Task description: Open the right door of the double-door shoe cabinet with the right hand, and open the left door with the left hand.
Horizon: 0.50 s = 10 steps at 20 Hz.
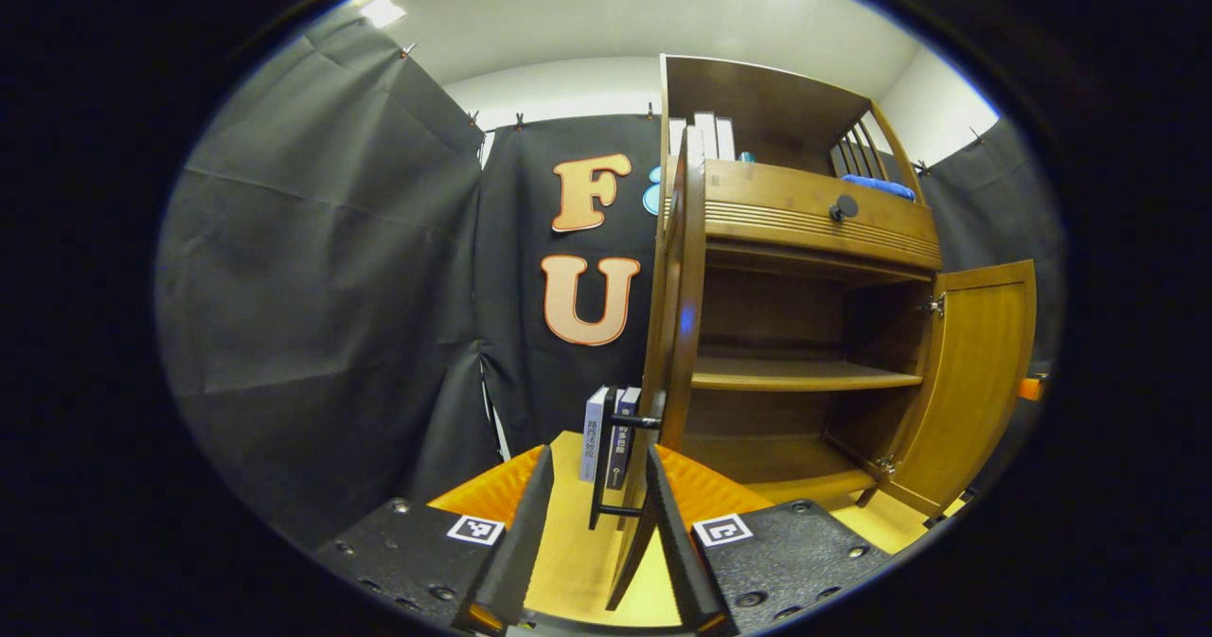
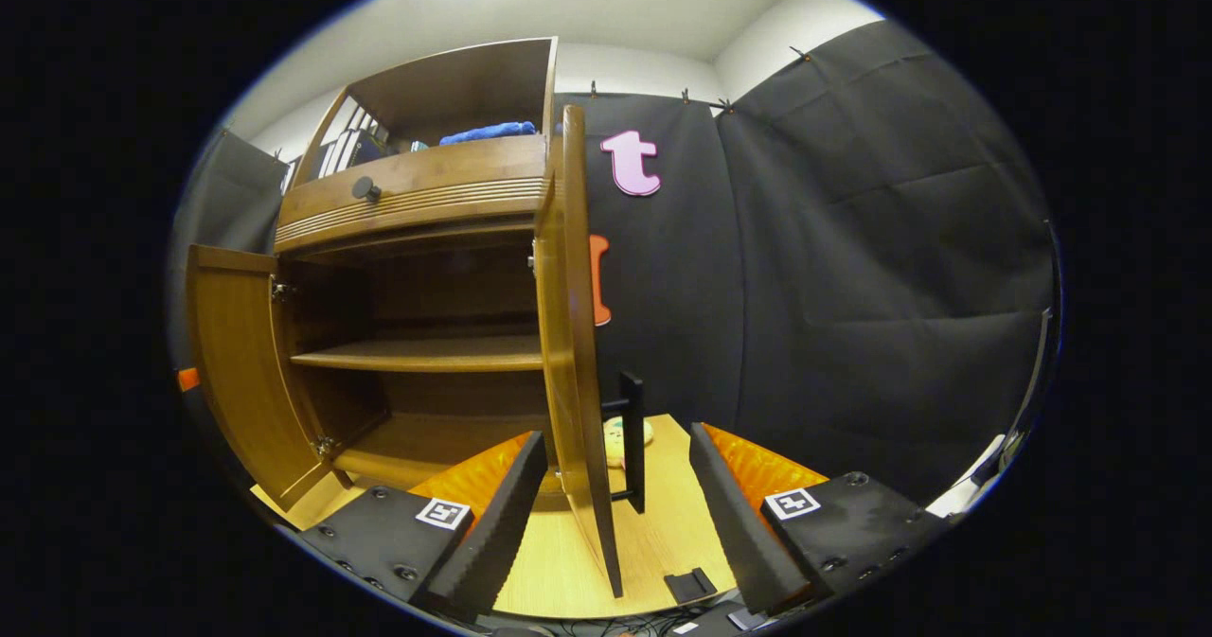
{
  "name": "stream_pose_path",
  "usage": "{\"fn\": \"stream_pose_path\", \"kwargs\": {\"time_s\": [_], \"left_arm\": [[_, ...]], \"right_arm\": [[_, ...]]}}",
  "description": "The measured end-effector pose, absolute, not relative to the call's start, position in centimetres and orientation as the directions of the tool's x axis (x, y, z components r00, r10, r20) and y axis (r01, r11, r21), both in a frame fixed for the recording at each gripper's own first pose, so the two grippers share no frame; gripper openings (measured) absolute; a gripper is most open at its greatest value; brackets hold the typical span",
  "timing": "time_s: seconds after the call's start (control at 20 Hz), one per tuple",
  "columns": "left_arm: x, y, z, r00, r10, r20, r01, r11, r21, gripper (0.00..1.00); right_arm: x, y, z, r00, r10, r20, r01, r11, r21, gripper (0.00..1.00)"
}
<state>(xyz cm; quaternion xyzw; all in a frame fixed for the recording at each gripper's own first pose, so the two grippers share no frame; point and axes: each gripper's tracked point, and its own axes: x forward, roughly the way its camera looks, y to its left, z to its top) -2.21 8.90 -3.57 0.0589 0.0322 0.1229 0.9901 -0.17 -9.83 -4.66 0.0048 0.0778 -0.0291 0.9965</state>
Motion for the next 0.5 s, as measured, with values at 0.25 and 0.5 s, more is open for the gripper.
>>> {"fn": "stream_pose_path", "kwargs": {"time_s": [0.25,0.5], "left_arm": [[-1.9,5.0,-1.3,0.983,0.182,-0.023,-0.178,0.978,0.113,0.95],[-1.6,3.0,-0.4,0.989,0.148,-0.011,-0.145,0.982,0.117,0.89]], "right_arm": [[0.7,-8.9,-3.0,0.992,-0.026,-0.122,0.026,1.0,-0.002,0.98],[1.2,-8.4,-2.1,0.994,-0.002,-0.112,0.001,1.0,-0.013,0.98]]}}
